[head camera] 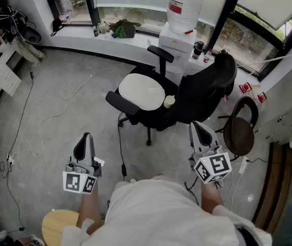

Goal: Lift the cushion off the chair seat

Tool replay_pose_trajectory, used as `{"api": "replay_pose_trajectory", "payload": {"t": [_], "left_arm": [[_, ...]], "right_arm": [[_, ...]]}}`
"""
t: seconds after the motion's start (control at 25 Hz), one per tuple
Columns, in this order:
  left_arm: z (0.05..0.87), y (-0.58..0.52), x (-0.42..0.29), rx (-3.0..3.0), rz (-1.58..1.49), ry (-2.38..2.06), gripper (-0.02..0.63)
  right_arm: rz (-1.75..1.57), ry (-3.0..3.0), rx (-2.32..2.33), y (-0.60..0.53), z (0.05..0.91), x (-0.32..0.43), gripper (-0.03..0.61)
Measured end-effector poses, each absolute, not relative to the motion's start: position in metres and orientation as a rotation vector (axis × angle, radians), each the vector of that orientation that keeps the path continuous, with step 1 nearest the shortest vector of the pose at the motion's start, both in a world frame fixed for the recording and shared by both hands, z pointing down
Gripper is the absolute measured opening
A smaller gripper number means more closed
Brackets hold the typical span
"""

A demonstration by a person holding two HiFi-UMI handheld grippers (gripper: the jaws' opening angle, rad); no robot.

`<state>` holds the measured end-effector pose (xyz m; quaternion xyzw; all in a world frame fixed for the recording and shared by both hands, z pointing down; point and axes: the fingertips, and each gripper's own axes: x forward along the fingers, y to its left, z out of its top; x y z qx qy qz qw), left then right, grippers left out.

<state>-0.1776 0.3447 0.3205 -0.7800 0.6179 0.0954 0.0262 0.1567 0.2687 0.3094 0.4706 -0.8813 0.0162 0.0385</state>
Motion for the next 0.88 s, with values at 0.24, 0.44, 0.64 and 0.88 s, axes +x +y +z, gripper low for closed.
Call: {"api": "replay_pose_trajectory", "payload": {"t": [0.24,0.44,0.64,0.88], "left_arm": [[0.317,0.325,-0.174,-2.471,0.286,1.834,0.015],[0.312,0.325,-0.173,-2.456,0.311,1.843,0.015],[0.311,0.333,-0.175,-2.429,0.330,1.871,0.015],[0.309,0.336,-0.175,-2.384,0.370,1.934,0.131]], "right_arm": [[0.081,-2.691,1.496,0.275,0.316,0.159,0.002],[0.092,-2.707,1.458,0.277,0.318,0.157,0.002],[0.141,-2.763,1.490,0.279,0.313,0.166,0.003],[0.145,-2.758,1.496,0.277,0.316,0.183,0.003]]}}
